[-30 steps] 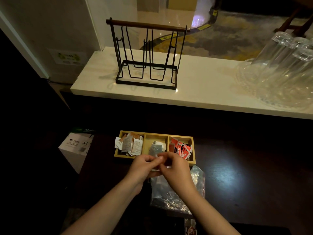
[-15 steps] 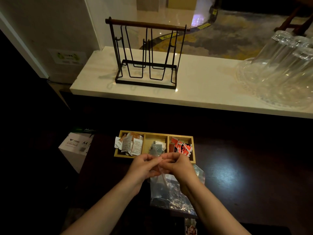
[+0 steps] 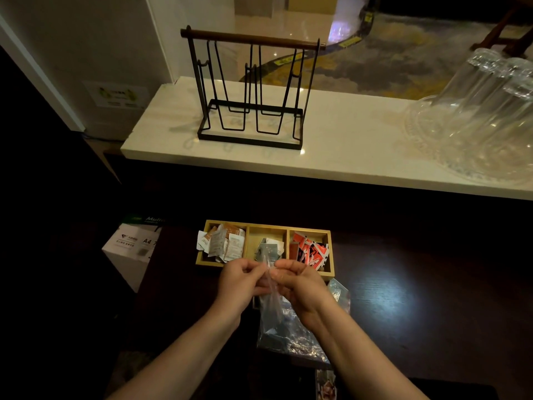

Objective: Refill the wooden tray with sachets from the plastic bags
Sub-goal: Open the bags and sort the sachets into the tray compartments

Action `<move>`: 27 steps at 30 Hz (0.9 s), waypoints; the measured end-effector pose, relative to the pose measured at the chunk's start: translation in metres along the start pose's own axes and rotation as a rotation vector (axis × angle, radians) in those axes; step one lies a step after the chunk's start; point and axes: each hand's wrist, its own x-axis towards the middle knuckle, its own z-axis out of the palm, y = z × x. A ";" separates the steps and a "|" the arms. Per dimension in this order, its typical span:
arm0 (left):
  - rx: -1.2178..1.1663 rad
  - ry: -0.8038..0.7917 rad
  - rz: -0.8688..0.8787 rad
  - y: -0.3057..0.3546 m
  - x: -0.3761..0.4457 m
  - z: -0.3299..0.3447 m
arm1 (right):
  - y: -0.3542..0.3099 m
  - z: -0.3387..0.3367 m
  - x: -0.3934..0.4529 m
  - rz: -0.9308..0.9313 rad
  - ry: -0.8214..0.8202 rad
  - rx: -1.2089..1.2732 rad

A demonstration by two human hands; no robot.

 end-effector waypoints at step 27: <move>0.426 0.148 0.242 -0.009 -0.008 0.020 | 0.015 0.008 -0.002 -0.279 0.039 -0.548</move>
